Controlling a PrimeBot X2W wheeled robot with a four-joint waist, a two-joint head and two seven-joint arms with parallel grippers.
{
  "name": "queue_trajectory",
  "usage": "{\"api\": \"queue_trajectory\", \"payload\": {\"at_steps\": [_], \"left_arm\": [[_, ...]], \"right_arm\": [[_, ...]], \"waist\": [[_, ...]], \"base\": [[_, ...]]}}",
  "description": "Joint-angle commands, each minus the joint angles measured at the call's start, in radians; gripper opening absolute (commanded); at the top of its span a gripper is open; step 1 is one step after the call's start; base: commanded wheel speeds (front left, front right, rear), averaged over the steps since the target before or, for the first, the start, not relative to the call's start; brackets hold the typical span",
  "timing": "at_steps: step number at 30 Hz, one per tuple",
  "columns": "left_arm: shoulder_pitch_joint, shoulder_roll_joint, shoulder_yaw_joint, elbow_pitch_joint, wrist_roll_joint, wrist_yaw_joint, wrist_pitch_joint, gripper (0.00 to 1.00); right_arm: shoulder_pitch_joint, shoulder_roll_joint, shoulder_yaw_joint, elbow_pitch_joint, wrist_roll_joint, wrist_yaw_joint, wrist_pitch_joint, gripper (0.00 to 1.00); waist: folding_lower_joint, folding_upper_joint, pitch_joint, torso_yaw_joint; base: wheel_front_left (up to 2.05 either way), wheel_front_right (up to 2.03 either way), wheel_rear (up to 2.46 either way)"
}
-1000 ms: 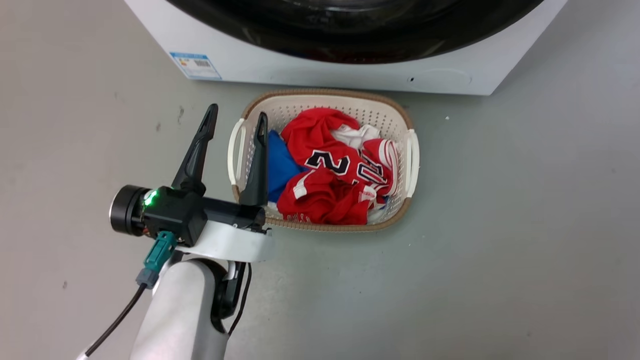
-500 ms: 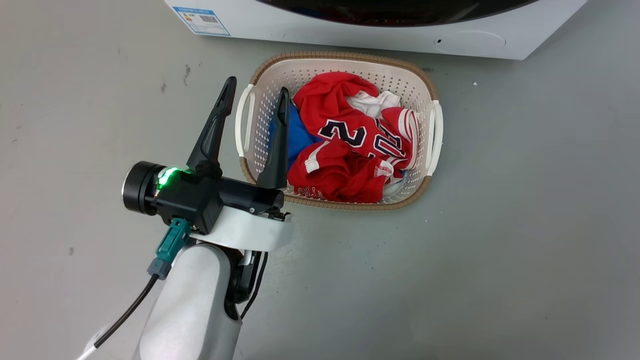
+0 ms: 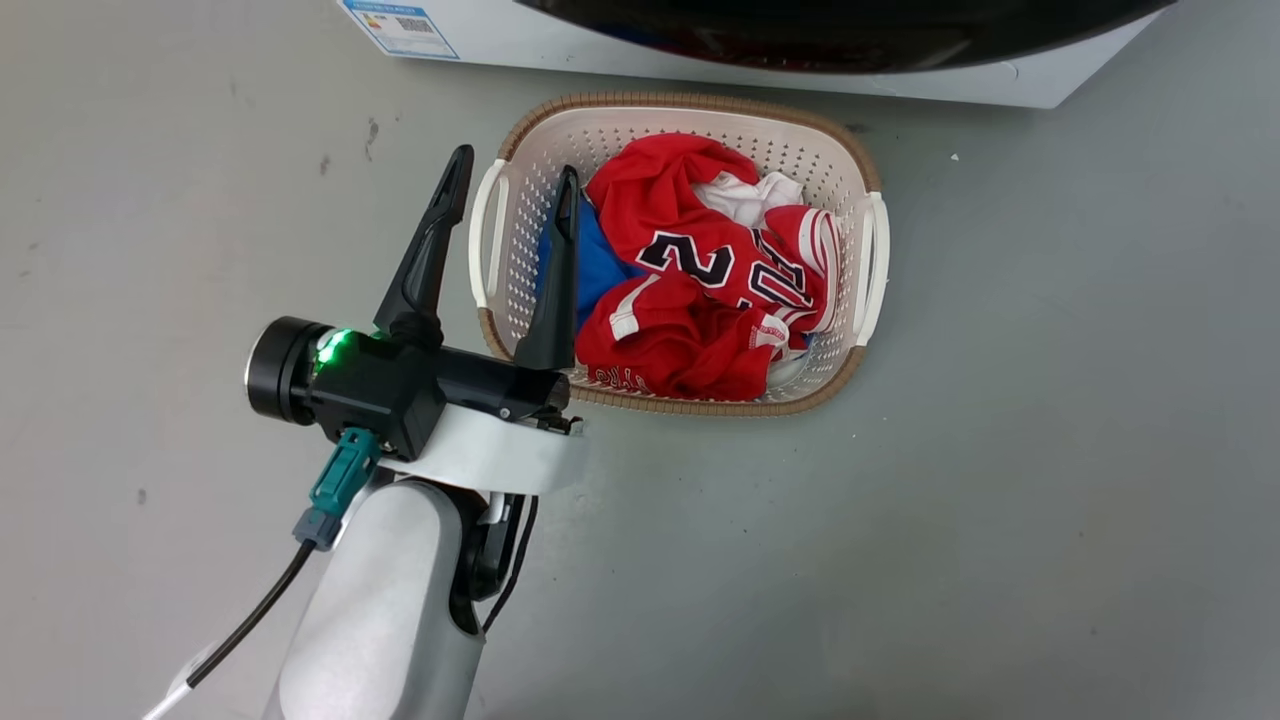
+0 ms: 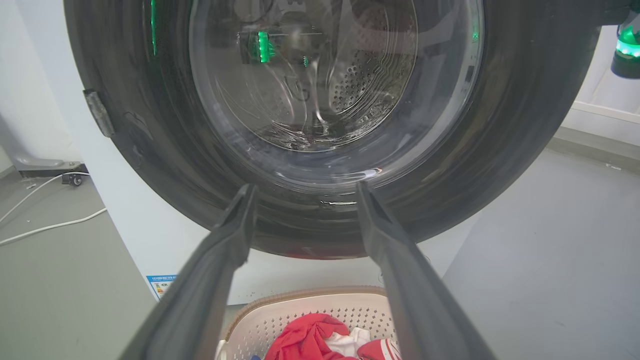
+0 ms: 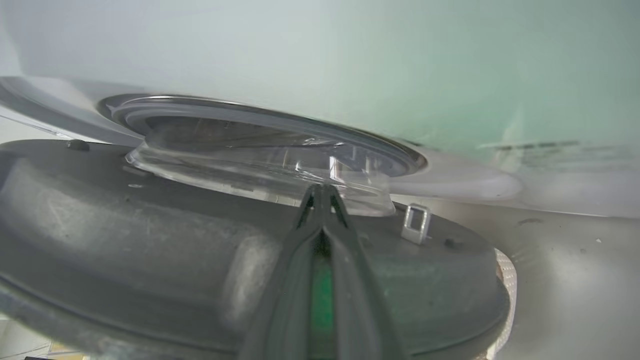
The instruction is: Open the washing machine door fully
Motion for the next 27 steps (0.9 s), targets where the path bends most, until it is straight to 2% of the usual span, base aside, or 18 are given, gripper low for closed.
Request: {"api": "queue_trajectory", "payload": {"at_steps": [1, 11, 27], "left_arm": [[-0.012, -0.001, 0.003, 0.002, 0.004, -0.003, -0.003, 1.00], [0.026, -0.001, 0.023, 0.025, 0.015, -0.018, -0.003, 1.00], [0.129, -0.001, 0.044, 0.091, 0.009, -0.060, -0.003, 1.00]], "right_arm": [[0.007, 0.014, 0.010, -0.006, 0.008, 0.000, 0.013, 0.00], [0.102, 0.022, 0.085, -0.092, 0.039, 0.002, 0.102, 0.00], [0.362, -0.025, 0.240, -0.387, 0.143, 0.002, 0.089, 0.00]], "waist": [[-0.0001, 0.0000, -0.006, -0.002], [-0.0001, 0.0000, -0.080, -0.036], [-0.0001, 0.0000, -0.265, -0.058]], "base": [[0.00, 0.00, 0.00], [0.00, 0.00, 0.00], [0.00, 0.00, 0.00]]}}
